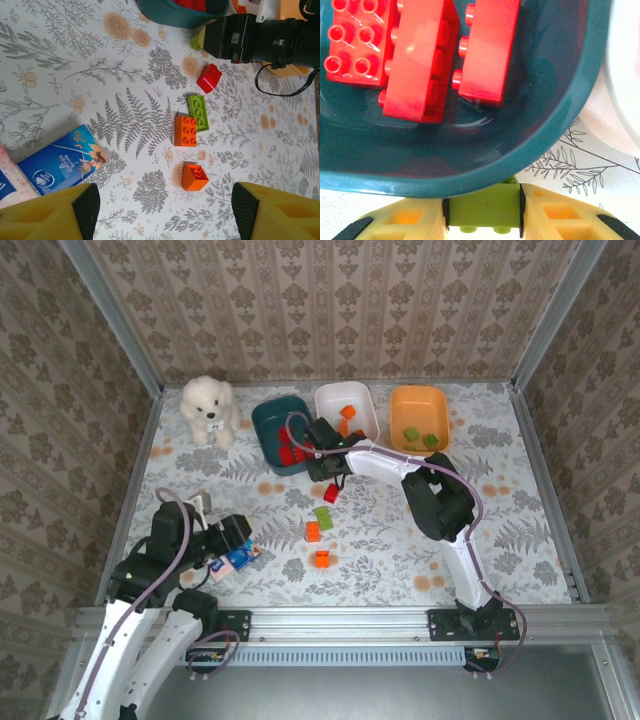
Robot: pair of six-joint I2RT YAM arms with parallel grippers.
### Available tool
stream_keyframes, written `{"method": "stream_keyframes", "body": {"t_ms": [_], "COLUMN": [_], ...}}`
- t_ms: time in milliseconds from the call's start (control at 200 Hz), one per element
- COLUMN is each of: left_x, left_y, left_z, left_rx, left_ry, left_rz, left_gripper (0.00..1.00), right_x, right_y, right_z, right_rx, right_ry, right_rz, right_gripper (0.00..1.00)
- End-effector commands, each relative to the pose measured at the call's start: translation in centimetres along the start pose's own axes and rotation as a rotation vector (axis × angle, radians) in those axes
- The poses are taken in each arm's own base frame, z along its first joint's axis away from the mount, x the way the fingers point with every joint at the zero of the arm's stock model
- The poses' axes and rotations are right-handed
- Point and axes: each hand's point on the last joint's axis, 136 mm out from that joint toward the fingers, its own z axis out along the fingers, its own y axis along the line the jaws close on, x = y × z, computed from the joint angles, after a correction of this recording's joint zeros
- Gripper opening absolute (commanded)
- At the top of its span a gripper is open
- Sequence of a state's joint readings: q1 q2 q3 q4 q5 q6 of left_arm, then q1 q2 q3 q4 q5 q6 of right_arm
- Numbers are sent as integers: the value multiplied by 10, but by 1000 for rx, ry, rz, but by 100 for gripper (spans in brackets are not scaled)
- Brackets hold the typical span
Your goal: Sort the legos into containers by color
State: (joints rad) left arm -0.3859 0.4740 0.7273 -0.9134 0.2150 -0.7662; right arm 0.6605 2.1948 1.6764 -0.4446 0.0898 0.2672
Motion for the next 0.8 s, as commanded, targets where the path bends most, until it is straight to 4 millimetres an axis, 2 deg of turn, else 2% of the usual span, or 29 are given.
{"method": "stream_keyframes", "body": {"t_ms": [0, 140, 235, 280, 315, 450, 600, 680, 795], "left_x": [-5, -15, -24, -32, -31, -44, -53, -57, -65], "left_y": [-15, -36, -56, -64, -76, -111, -143, -157, -172], "left_z": [5, 12, 20, 25, 30, 49, 81, 95, 113], "left_rx": [62, 131, 180, 187, 212, 253, 289, 298, 314], "left_ry": [0, 2, 7, 2, 24, 47, 101, 119, 127], "left_rz": [21, 42, 69, 75, 108, 171, 223, 252, 267], "left_gripper": [73, 73, 73, 73, 73, 74, 74, 74, 74], "right_x": [-10, -14, -17, -21, -22, -33, -45, -50, -57], "right_y": [1, -4, -19, -31, -42, -102, -170, -207, -246], "right_z": [-31, -68, -100, -116, -127, -158, -160, -149, -124], "right_rx": [-25, -24, -2, 9, 18, 67, 138, 172, 197], "right_ry": [-41, -88, -127, -151, -170, -231, -245, -231, -188], "right_rz": [13, 32, 53, 77, 99, 222, 344, 440, 552], "right_gripper": [36, 34, 34, 34, 34, 33, 33, 33, 33]}}
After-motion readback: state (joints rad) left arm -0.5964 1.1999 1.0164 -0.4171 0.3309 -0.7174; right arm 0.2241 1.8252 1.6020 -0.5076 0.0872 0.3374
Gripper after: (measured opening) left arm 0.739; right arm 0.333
